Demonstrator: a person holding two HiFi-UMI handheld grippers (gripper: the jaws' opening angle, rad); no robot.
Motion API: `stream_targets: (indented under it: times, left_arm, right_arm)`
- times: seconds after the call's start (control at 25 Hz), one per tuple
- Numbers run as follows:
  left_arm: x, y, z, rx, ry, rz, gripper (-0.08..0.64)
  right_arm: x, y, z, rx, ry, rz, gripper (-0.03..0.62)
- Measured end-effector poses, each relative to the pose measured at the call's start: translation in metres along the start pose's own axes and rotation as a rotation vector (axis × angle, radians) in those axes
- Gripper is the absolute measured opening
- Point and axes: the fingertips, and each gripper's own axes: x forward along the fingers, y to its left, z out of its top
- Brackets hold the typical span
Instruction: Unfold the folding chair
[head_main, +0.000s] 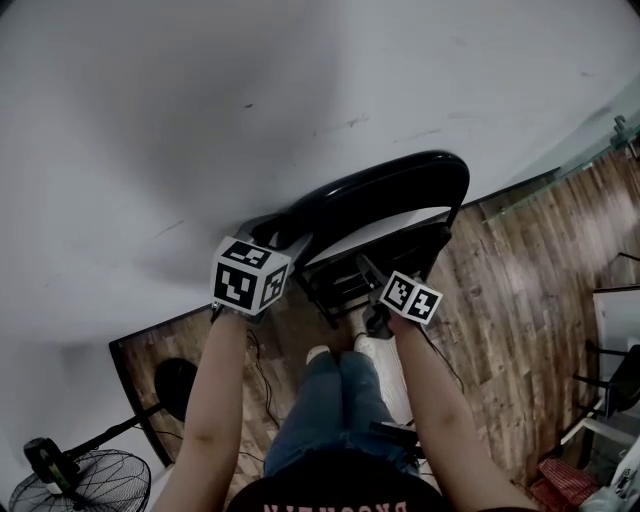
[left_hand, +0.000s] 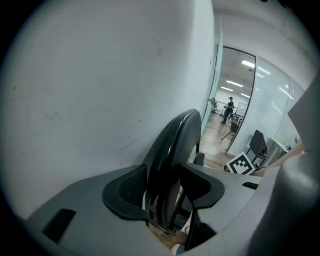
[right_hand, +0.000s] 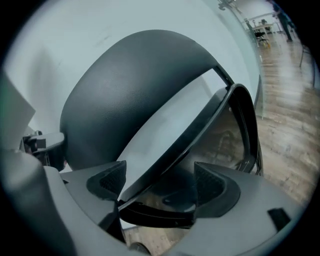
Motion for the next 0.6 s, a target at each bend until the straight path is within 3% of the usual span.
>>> stream_targets:
  times: [0.24,0.36,0.6]
  left_arm:
    - [0.001,0.001,0.0,0.007,-0.01,0.005,0.204]
    - [0.001,0.001,0.0,0.008,-0.012,0.007,0.202]
    - [0.001,0.0,-0.001,0.051,-0.003,0.025,0.201]
  right_arm:
    - [0.01,-0.003,0.016,0.271,-0.175,-0.031,0.265]
    - [0.009,-0.019,0.015,0.429,-0.209,-0.108,0.109]
    - [0.005,-0.023,0.013,0.474,-0.213,-0.138,0.092]
